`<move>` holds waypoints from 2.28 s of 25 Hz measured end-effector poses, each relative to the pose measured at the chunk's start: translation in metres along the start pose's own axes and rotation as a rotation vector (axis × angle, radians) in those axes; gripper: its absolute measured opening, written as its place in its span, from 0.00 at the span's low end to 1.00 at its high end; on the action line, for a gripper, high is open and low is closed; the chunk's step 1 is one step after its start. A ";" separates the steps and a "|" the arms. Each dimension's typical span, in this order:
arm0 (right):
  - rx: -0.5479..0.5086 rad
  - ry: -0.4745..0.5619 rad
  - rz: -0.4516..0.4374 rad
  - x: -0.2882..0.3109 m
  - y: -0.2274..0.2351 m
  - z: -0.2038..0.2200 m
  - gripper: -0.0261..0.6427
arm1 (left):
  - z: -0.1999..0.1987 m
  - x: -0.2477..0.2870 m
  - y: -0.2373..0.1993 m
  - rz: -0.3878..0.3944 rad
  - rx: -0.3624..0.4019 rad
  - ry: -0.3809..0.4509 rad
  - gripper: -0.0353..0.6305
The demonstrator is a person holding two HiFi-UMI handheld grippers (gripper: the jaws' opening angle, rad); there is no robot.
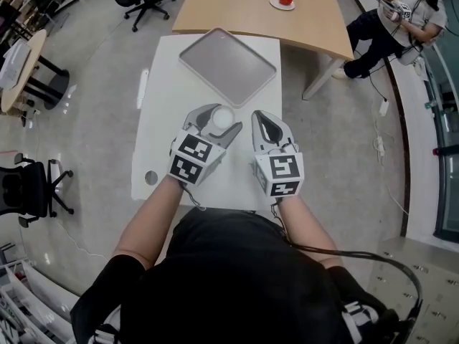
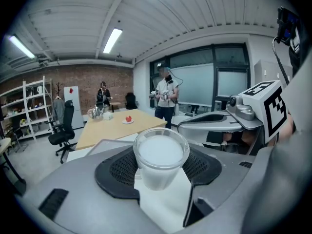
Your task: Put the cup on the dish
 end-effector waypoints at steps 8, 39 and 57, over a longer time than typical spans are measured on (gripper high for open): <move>-0.024 -0.036 0.030 0.029 -0.015 -0.007 0.06 | 0.006 0.004 -0.032 0.046 -0.019 0.032 0.46; 0.014 -0.071 0.006 0.110 0.060 0.014 0.06 | 0.011 0.095 -0.072 0.012 -0.030 -0.002 0.46; 0.057 -0.105 -0.033 0.186 0.142 0.062 0.06 | 0.038 0.211 -0.122 -0.090 -0.068 -0.035 0.46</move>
Point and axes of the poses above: the fingertips, and each gripper's own axes: x forward along the fingers, y to its right, z out of its underside, the point moved 8 cm from there along -x, backward along the fingers, and after that the axes turned 5 degrees about -z, right-handed, at the moved point
